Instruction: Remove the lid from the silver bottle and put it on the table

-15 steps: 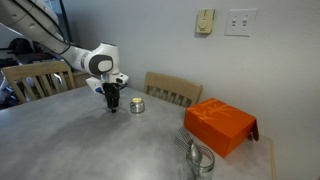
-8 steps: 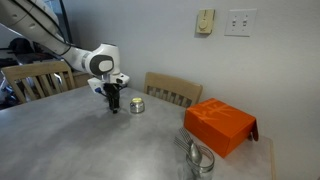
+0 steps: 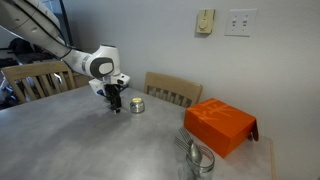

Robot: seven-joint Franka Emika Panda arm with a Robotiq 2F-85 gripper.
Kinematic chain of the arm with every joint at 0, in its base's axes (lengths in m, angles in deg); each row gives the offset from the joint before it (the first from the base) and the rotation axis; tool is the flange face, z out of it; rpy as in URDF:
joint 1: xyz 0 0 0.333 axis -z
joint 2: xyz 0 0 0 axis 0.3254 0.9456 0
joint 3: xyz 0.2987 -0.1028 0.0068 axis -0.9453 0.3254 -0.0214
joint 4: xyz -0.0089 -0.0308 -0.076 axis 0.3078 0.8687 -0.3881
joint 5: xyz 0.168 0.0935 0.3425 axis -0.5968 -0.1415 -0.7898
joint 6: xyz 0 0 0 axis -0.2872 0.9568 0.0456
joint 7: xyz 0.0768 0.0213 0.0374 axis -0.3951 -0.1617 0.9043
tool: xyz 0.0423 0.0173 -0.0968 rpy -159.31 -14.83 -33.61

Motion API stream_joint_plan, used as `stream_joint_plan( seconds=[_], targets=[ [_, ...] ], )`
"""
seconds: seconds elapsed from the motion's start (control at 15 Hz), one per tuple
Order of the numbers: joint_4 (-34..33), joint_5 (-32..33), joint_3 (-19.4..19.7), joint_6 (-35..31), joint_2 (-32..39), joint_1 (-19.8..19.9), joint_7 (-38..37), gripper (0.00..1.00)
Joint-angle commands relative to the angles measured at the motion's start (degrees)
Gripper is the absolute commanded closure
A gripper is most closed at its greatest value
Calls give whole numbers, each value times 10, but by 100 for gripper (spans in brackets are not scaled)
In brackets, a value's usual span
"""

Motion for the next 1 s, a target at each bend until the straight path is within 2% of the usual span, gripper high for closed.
stream_joint_plan(
  seconds=[0.0, 0.27, 0.6, 0.67, 0.8, 0.93],
  targets=[
    [94, 24, 21, 31, -102, 7, 31, 0],
    [147, 69, 41, 90, -197, 16, 62, 0],
    [227, 64, 15, 71, -344, 65, 183, 0],
    [157, 76, 23, 87, -272, 51, 136, 0],
    [186, 74, 16, 87, -321, 64, 162, 0],
    [204, 73, 13, 87, -339, 68, 167, 0]
  ],
)
